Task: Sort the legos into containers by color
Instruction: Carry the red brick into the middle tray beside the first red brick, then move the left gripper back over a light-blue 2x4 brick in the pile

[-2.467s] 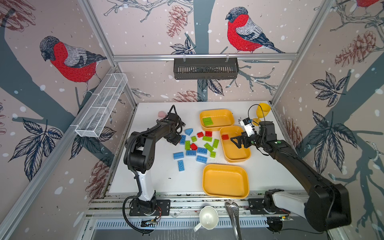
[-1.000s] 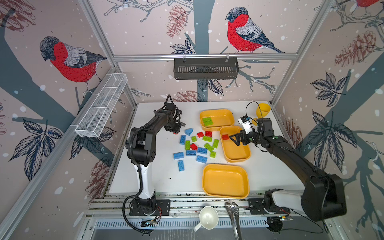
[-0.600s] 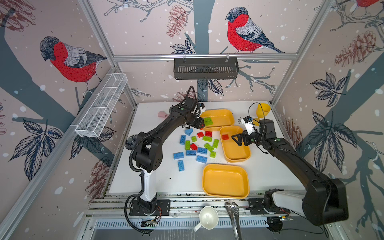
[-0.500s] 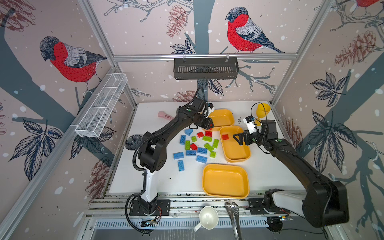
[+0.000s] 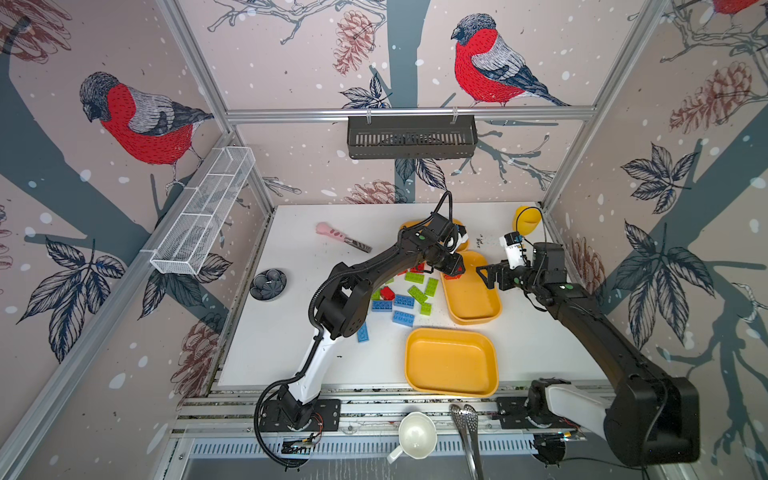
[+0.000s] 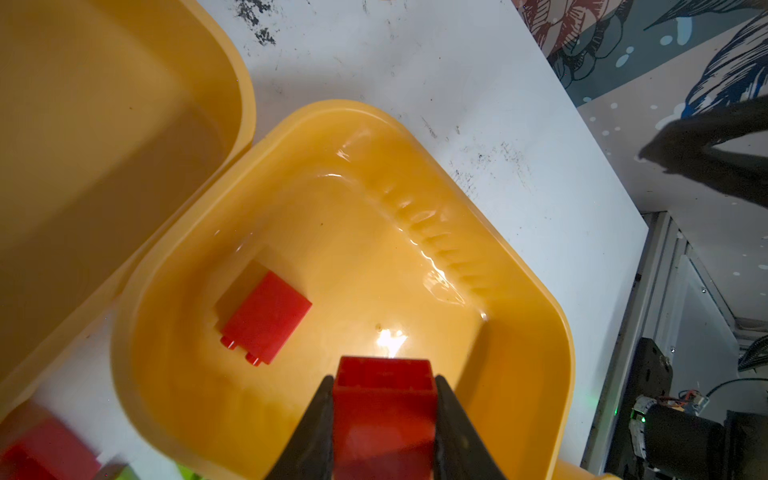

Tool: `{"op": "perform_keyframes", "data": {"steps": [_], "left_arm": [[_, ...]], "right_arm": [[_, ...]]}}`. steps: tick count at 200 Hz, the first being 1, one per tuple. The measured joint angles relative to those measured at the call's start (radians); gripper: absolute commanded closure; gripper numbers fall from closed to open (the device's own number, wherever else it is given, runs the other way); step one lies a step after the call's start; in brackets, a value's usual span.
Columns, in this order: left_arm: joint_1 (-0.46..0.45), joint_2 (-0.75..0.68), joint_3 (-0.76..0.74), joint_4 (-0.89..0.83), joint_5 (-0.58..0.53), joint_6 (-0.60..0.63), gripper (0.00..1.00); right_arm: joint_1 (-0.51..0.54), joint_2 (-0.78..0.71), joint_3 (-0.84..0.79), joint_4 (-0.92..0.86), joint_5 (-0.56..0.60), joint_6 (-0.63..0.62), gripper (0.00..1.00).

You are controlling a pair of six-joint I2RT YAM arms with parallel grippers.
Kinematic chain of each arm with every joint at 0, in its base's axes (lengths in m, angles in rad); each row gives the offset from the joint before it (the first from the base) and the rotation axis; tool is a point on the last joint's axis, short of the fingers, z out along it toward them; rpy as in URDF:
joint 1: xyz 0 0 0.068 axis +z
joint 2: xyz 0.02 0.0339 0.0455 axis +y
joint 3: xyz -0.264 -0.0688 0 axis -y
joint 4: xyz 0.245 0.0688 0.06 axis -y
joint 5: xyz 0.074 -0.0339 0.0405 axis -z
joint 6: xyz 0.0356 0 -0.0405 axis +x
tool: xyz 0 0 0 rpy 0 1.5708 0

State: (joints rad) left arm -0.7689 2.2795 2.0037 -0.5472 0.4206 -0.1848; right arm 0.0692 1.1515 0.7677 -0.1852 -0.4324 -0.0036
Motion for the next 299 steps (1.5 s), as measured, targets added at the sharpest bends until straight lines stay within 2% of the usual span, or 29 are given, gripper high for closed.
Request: {"op": "perform_keyframes", "data": {"steps": [33,50,81,146,193,222,299], "left_arm": [[0.0,-0.006,0.028,-0.023,-0.033,0.006,0.36],[0.007,-0.034,0.026,-0.049,-0.04,0.018,0.32],[0.048,-0.128,-0.031,-0.094,-0.064,0.034,0.32],[0.222,-0.436,-0.41,-0.196,-0.218,0.061,0.33],[0.32,-0.577,-0.657,-0.188,-0.329,0.001,0.34],[0.367,-0.581,-0.724,-0.143,-0.376,-0.025,0.36],[0.393,-0.423,-0.694,-0.002,-0.38,-0.026,0.41]], "right_arm": [[-0.005,-0.01,-0.006,0.0,0.002,0.0,0.0],[-0.005,-0.012,-0.01,0.0,0.002,0.0,0.0],[-0.005,-0.014,-0.013,0.001,-0.003,0.0,0.01],[0.025,-0.02,-0.027,0.001,-0.028,0.001,0.01],[0.065,-0.003,-0.028,0.0,-0.031,0.0,0.01],[0.089,0.024,-0.023,0.001,-0.03,0.0,0.01],[0.138,0.058,-0.005,0.008,-0.012,0.005,0.01]]}}
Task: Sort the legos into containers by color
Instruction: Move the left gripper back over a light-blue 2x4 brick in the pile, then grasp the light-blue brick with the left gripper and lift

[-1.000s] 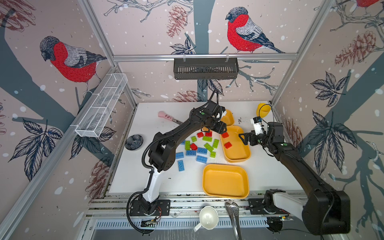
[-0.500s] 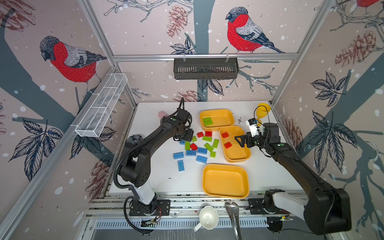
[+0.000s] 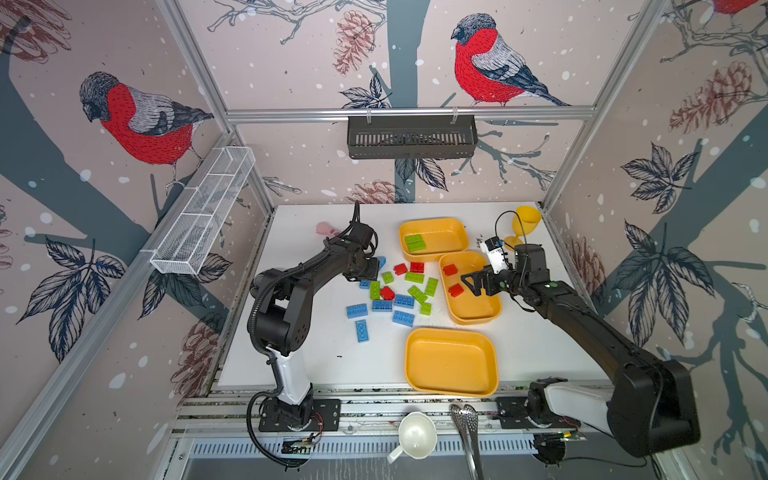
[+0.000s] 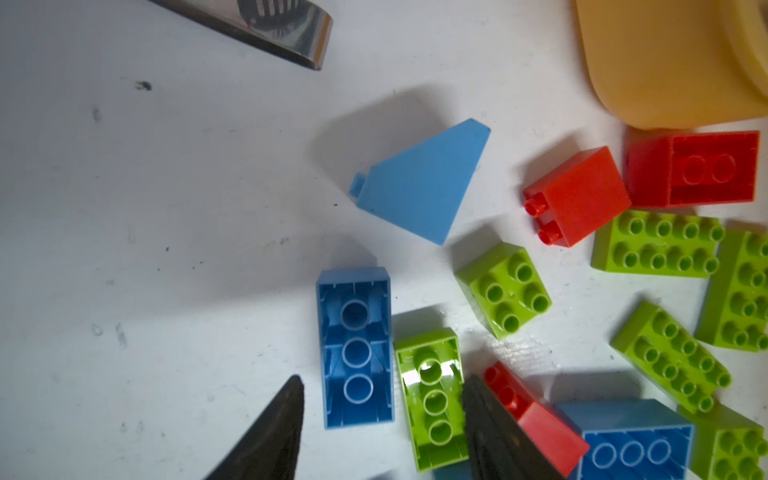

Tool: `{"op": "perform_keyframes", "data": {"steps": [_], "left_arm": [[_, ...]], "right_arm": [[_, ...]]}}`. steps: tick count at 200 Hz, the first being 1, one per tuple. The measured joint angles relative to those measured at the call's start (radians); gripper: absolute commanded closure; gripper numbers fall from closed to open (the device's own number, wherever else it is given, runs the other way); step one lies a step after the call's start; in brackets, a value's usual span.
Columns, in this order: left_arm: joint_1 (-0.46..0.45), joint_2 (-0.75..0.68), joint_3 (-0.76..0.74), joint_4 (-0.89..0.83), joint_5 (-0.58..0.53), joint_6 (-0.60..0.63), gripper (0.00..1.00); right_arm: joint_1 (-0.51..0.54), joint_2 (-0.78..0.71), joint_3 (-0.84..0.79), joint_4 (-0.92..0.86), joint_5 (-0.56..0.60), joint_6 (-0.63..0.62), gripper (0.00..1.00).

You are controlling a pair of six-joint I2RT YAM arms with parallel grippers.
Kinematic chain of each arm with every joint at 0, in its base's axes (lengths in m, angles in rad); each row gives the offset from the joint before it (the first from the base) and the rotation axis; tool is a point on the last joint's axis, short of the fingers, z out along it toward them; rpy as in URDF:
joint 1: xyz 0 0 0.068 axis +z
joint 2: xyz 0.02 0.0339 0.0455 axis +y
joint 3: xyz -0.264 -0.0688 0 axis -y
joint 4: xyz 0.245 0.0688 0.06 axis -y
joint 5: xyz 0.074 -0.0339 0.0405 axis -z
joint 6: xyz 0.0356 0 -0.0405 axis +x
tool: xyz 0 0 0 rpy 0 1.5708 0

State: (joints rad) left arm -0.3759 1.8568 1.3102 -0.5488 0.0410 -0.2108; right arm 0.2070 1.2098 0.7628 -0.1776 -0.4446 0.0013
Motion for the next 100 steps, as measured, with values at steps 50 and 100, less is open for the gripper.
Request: {"op": "perform_keyframes", "data": {"steps": [50,100], "left_arm": [[0.008,0.051,-0.015,0.051,-0.045,0.001,0.46],[0.009,0.081,-0.029,0.077,-0.066,-0.002,0.49]], "right_arm": [[0.003,-0.001,-0.004,-0.001,0.008,0.002,0.01],[0.003,0.011,0.003,-0.004,0.019,0.001,0.01]]}}
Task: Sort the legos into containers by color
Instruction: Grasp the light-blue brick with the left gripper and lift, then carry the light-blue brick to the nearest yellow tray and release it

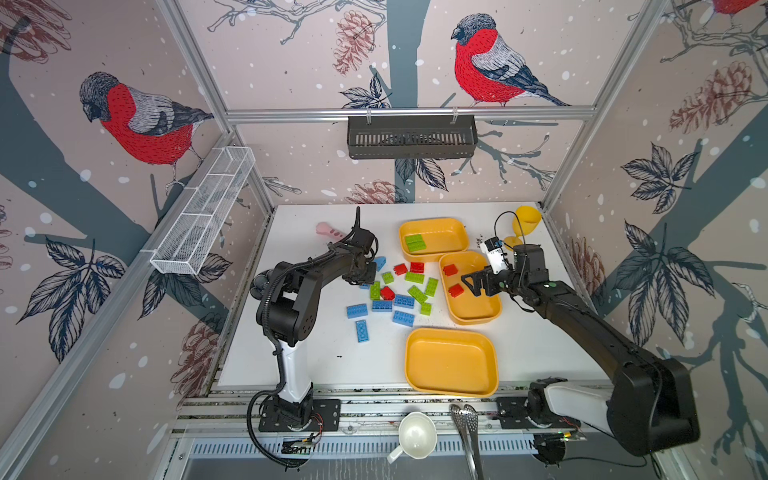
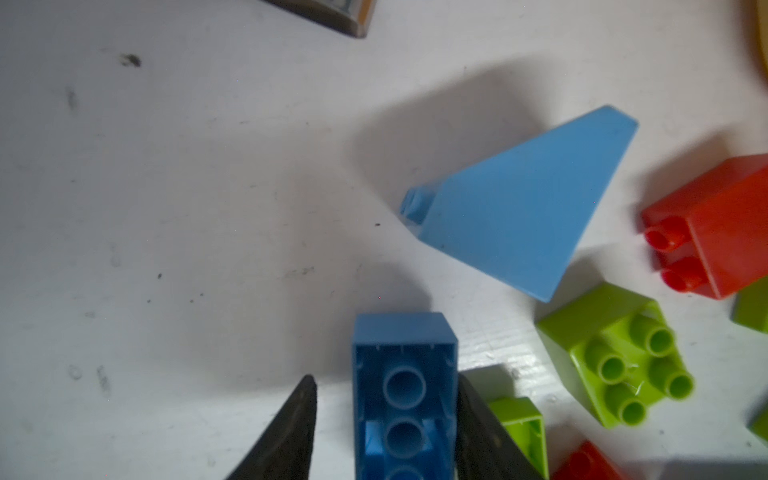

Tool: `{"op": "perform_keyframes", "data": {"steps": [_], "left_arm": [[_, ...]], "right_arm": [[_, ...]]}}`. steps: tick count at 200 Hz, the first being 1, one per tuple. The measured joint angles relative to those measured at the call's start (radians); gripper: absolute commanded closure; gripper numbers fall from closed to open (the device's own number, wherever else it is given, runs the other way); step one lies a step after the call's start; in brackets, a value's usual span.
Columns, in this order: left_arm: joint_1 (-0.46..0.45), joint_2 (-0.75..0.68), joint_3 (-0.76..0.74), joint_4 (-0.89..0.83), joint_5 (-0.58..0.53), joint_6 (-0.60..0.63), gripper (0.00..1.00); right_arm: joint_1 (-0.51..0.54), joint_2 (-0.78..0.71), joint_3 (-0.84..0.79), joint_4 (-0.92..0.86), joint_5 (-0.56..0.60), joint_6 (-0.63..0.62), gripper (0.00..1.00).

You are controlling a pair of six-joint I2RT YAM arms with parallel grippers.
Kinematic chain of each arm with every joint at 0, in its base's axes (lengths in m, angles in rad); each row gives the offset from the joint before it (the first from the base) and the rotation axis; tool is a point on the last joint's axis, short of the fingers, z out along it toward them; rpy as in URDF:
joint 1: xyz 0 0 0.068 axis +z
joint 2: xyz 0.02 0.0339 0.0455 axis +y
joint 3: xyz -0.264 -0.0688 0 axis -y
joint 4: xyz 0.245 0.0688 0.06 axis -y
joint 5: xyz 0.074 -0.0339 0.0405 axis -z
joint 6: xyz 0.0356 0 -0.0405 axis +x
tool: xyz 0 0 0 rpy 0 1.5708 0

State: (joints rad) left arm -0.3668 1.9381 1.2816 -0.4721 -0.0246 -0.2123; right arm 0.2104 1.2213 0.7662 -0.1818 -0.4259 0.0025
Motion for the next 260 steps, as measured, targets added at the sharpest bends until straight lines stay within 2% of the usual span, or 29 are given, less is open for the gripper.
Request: {"op": "perform_keyframes", "data": {"steps": [46,86,132,189,221,260], "left_arm": [[0.011,-0.002,-0.031,0.019,-0.032,0.0,0.56],[0.015,-0.01,-0.051,0.046,-0.037,0.0,0.68],[0.016,-0.051,-0.036,0.009,-0.023,0.002,0.7],[-0.013,-0.249,-0.024,-0.046,0.196,0.046,0.7],[-0.117,-0.325,-0.039,-0.064,0.317,0.079,0.7],[-0.254,-0.362,-0.125,-0.056,0.48,0.135,0.71]], "right_arm": [[0.0,0.013,0.006,-0.003,0.0,-0.006,0.01],[0.0,0.018,0.006,-0.001,0.0,-0.006,0.0],[0.0,0.017,0.008,-0.002,0.0,-0.006,0.01],[-0.01,-0.001,0.028,-0.019,-0.048,-0.006,0.01],[-0.023,-0.004,0.026,-0.027,-0.068,-0.006,0.01],[-0.042,-0.014,0.018,-0.029,-0.073,-0.005,0.01]]}}
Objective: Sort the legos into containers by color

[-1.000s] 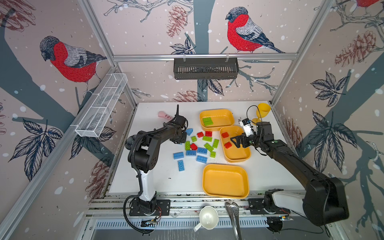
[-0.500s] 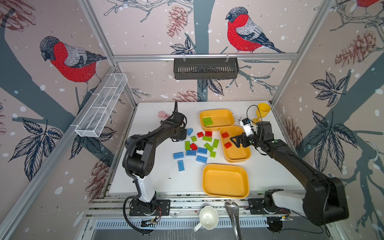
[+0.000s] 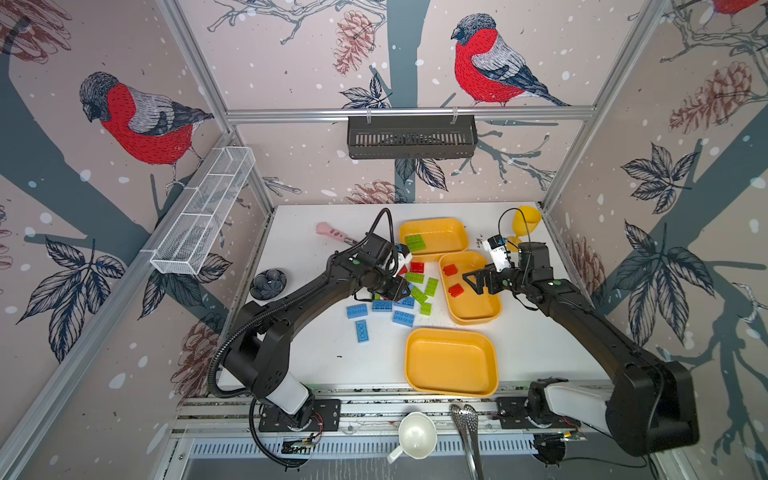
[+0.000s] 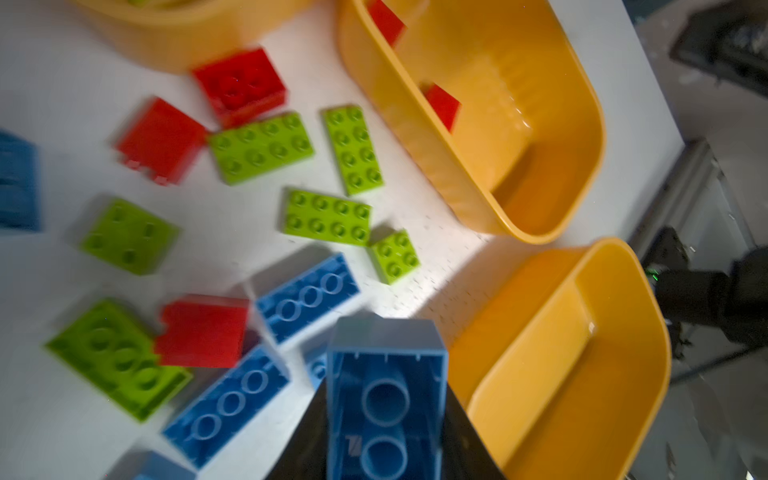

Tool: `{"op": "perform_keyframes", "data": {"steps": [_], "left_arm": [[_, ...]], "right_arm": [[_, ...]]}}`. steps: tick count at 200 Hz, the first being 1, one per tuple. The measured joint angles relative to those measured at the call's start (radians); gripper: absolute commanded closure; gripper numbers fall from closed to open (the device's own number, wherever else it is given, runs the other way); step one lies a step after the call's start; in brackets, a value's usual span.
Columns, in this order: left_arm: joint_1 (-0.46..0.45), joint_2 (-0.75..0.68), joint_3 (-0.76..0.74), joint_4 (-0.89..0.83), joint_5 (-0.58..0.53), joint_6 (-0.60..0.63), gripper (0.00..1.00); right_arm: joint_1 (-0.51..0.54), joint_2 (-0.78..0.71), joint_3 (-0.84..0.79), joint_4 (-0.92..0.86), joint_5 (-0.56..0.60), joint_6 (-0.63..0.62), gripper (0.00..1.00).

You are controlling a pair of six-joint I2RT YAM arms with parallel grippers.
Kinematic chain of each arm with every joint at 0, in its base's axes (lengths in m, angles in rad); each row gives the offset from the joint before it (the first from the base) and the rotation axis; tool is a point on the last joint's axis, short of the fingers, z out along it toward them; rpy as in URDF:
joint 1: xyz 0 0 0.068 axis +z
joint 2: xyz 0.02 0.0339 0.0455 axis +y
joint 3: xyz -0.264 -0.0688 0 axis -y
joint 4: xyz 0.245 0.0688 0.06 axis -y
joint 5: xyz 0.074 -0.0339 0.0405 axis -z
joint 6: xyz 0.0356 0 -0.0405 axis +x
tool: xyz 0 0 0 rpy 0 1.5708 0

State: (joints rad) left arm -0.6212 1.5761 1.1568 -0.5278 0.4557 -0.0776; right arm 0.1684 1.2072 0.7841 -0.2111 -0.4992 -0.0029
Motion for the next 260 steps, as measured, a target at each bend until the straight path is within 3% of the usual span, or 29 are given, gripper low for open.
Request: {"op": "perform_keyframes", "data": {"steps": [61,153,216,260], "left_arm": [[-0.153,0.029,-0.059,0.001,0.103,0.13,0.71],[-0.201,0.042,-0.109,0.024,0.1,0.206,0.68],[-0.201,0.043,-0.061,0.017,0.102,0.209,0.4],[-0.14,0.03,-0.008,-0.016,0.085,0.219,0.35]], "right_arm": [[-0.014,-0.01,-0.008,-0.005,0.0,0.0,0.01],[-0.021,0.023,-0.007,-0.014,-0.001,-0.002,0.0],[-0.023,0.04,0.015,-0.018,-0.002,-0.012,0.01],[-0.023,0.068,0.022,-0.018,-0.006,-0.023,0.01]]}}
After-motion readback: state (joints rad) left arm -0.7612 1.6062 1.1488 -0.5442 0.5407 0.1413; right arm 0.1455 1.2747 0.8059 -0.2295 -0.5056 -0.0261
